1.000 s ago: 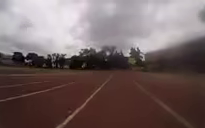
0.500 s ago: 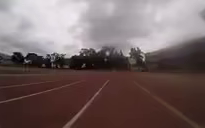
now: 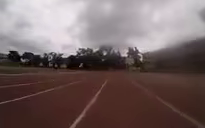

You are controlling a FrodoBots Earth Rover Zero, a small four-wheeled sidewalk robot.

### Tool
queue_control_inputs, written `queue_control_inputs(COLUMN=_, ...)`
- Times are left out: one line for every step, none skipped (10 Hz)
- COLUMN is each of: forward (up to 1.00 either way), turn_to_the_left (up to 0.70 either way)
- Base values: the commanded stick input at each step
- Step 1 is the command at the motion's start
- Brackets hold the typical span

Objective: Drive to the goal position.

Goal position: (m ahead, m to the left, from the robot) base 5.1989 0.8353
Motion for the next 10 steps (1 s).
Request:
queue_control_inputs(forward=1.00, turn_to_the_left=0.00)
queue_control_inputs(forward=1.00, turn_to_the_left=0.00)
queue_control_inputs(forward=1.00, turn_to_the_left=0.00)
queue_control_inputs(forward=1.00, turn_to_the_left=0.00)
queue_control_inputs(forward=1.00, turn_to_the_left=0.00)
queue_control_inputs(forward=1.00, turn_to_the_left=0.00)
queue_control_inputs(forward=1.00, turn_to_the_left=-0.01)
queue_control_inputs(forward=1.00, turn_to_the_left=-0.26)
queue_control_inputs(forward=1.00, turn_to_the_left=-0.35)
queue_control_inputs(forward=1.00, turn_to_the_left=-0.22)
